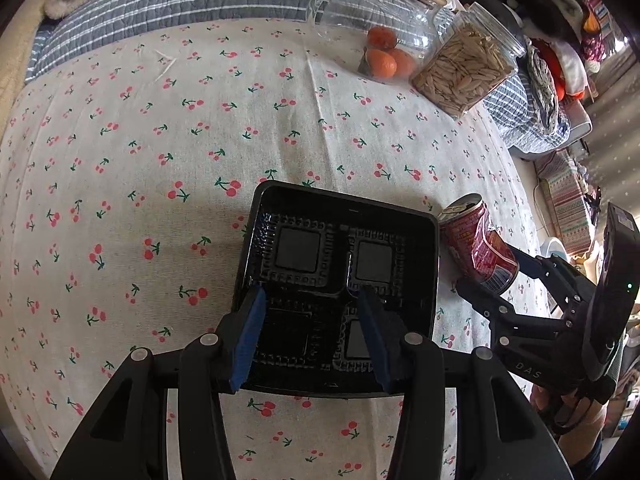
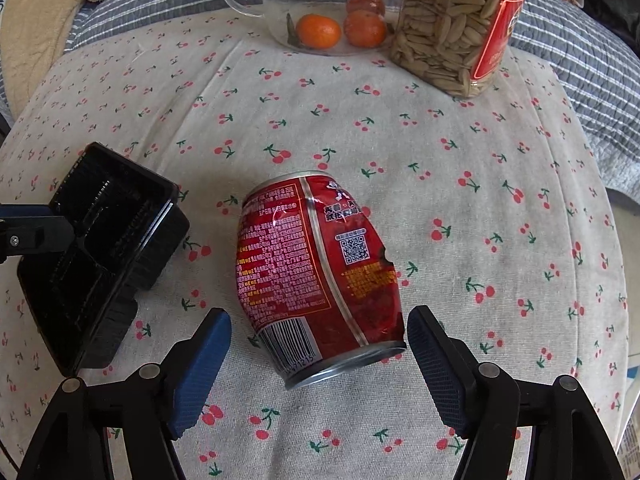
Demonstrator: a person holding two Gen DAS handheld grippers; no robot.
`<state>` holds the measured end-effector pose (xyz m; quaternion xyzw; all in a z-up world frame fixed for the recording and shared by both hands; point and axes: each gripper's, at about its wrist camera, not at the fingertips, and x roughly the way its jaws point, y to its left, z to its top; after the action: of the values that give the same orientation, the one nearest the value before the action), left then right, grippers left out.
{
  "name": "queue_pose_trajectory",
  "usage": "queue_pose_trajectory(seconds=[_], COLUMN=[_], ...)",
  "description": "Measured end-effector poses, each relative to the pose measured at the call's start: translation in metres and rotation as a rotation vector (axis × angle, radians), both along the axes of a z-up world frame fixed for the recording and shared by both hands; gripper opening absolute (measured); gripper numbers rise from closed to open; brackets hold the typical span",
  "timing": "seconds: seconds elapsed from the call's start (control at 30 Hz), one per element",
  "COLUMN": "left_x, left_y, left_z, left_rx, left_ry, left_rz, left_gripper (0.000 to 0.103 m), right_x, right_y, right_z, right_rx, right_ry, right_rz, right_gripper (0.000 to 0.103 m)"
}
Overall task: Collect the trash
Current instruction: 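Grasp the black plastic tray with the left tool while the right tool grasps the red can, then lift and carry the black tray and red can over the white bin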
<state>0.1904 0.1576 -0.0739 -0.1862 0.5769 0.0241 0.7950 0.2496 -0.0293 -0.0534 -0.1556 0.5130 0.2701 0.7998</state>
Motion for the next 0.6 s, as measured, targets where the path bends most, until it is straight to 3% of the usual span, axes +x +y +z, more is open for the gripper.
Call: queue_pose_trajectory(seconds=[0.1,0.6], left_x=[0.001,0.006], left_y=[-0.001,-0.001], left_z=[-0.002,-0.004], left_rx=[-0.006,-0.017], left_ry=[0.0,-0.005], left_rz=[-0.004,-0.019], left_gripper=[0.05,0.05], right_x=[0.001,-0.001], right_y=[0.006,0.017], right_z=[-0.003,0.003], right_rx=[-0.005,0.056], right_ry=[0.002,0.041], right_rz=[0.007,-0.024], right_gripper=[0.065,0.065])
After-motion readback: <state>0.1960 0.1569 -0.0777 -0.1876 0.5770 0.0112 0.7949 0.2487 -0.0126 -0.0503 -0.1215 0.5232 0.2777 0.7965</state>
